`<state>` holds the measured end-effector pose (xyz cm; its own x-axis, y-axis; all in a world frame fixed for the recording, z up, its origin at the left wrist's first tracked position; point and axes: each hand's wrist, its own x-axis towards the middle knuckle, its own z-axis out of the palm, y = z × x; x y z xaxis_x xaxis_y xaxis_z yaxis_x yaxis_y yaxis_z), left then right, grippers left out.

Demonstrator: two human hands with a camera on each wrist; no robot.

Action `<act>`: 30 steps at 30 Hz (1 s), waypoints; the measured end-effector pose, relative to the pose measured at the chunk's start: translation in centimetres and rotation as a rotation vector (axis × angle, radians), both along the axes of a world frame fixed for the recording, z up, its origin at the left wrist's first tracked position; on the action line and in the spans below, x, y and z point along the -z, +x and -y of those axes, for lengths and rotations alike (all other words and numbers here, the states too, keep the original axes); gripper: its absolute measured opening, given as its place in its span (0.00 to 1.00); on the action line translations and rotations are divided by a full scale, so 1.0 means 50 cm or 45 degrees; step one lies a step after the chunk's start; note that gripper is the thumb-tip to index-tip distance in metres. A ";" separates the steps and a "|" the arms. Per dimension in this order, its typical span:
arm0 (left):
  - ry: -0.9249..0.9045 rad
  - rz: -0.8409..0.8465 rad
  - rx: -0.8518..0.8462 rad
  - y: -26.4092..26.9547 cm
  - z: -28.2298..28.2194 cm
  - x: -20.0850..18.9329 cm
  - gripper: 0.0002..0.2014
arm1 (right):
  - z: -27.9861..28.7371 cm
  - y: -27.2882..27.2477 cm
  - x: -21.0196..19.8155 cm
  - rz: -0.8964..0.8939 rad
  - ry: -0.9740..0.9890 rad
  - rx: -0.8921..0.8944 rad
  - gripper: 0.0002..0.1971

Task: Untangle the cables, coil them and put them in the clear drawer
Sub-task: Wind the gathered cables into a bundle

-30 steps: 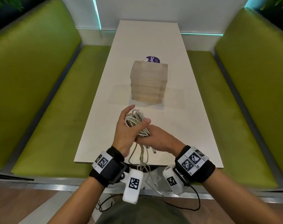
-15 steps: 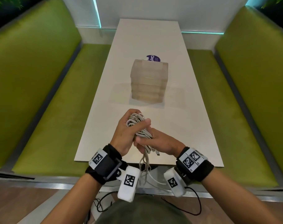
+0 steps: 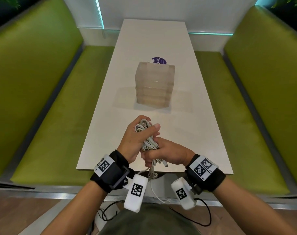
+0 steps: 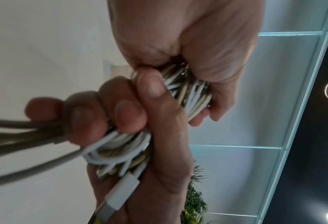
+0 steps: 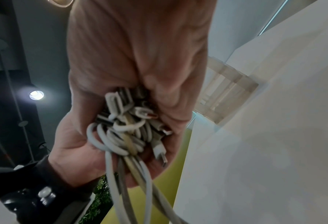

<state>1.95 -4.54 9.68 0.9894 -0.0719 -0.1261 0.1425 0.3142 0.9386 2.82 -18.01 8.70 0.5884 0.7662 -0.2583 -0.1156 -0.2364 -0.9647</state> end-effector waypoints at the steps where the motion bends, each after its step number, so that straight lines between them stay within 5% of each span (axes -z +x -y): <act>1: 0.008 -0.001 -0.005 0.000 0.000 0.000 0.12 | 0.000 0.000 0.000 0.000 -0.006 -0.003 0.10; 5: 0.017 0.051 -0.001 -0.001 -0.004 0.004 0.16 | 0.002 0.006 0.002 0.036 -0.021 0.025 0.10; 9: 0.096 0.072 0.114 0.002 -0.020 0.020 0.54 | 0.019 0.020 -0.007 0.059 -0.018 0.171 0.08; 11: 0.115 0.020 0.166 0.002 -0.034 0.040 0.63 | 0.027 0.022 -0.016 0.091 0.014 0.227 0.08; 15: 0.163 -0.093 0.356 -0.013 -0.024 0.070 0.50 | 0.030 0.029 -0.025 0.138 0.114 0.399 0.10; 19: 0.405 -0.013 0.446 -0.024 0.001 0.084 0.20 | 0.028 0.035 -0.032 0.084 0.209 0.543 0.16; 24: 0.523 0.040 0.482 -0.020 -0.004 0.078 0.10 | 0.029 0.045 -0.031 0.142 0.230 0.678 0.12; 30: 0.667 0.048 0.561 -0.022 -0.039 0.102 0.11 | 0.050 0.075 -0.056 0.068 0.441 0.881 0.07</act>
<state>0.86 -2.61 4.60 0.8861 -0.4081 -0.2197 0.1168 -0.2622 0.9579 6.55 -20.49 11.52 0.9674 0.2514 -0.0293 -0.0786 0.1886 -0.9789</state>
